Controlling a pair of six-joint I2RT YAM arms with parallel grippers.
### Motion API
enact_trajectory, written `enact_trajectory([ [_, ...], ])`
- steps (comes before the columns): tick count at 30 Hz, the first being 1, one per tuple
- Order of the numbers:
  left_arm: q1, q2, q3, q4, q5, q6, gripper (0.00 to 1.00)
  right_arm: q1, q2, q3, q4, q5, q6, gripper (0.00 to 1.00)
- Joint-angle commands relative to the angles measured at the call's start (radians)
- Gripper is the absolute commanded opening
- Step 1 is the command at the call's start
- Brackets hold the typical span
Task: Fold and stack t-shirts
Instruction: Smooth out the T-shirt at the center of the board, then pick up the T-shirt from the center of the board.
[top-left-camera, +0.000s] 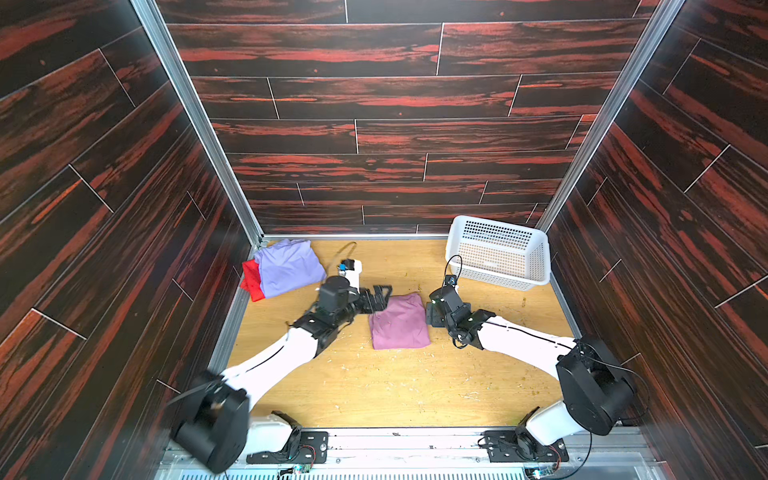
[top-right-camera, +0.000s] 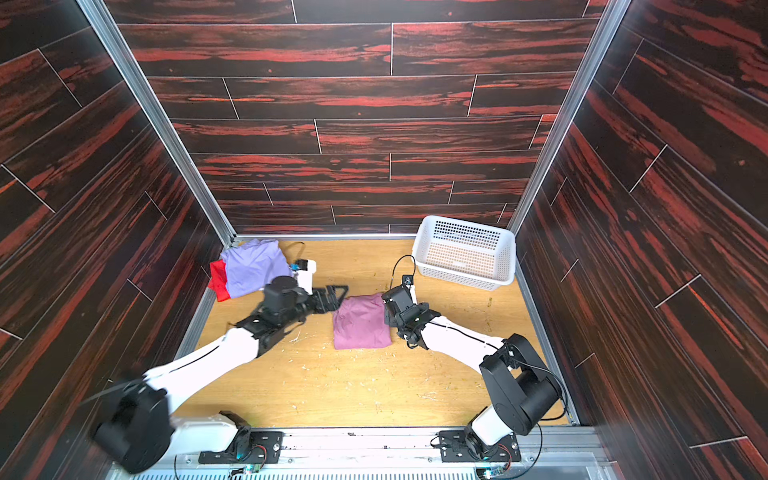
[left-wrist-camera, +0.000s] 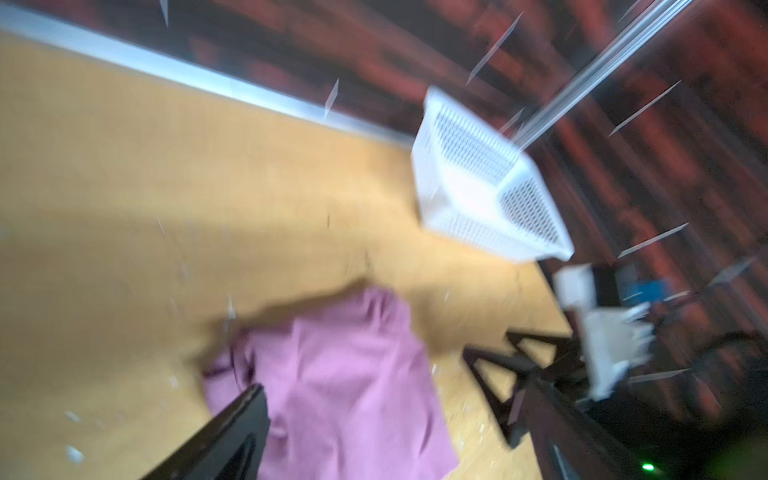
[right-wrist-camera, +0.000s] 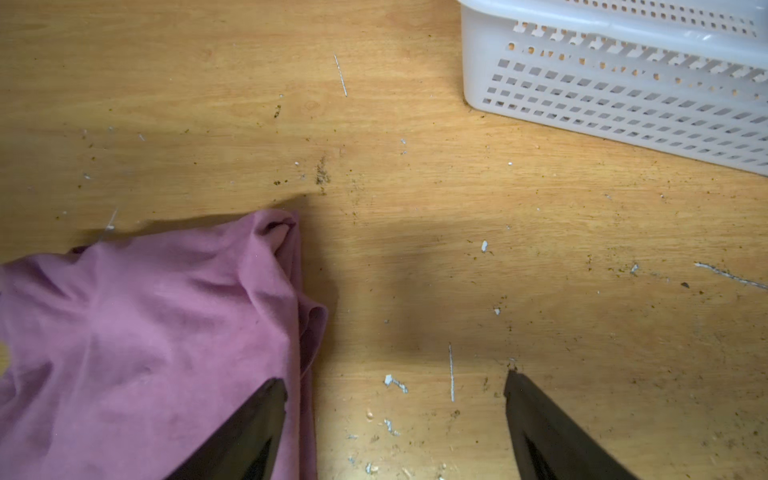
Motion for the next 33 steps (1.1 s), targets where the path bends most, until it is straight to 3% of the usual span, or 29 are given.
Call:
enact_trajectory([
  [1, 0.007, -0.004, 0.000, -0.197, -0.124, 0.068, 1.00, 0.000, -0.034, 0.009, 0.019, 0.007, -0.004, 0.86],
  [8, 0.010, 0.148, 0.004, -0.333, -0.128, -0.001, 1.00, 0.000, -0.085, 0.010, -0.012, 0.004, -0.007, 0.86],
  [17, 0.011, 0.301, -0.039, -0.185, -0.061, -0.044, 1.00, 0.000, -0.156, -0.030, -0.050, 0.011, 0.012, 0.86],
  [33, 0.015, 0.586, 0.020, 0.109, 0.063, -0.108, 0.99, 0.000, -0.207, -0.058, -0.095, 0.041, 0.025, 0.85],
])
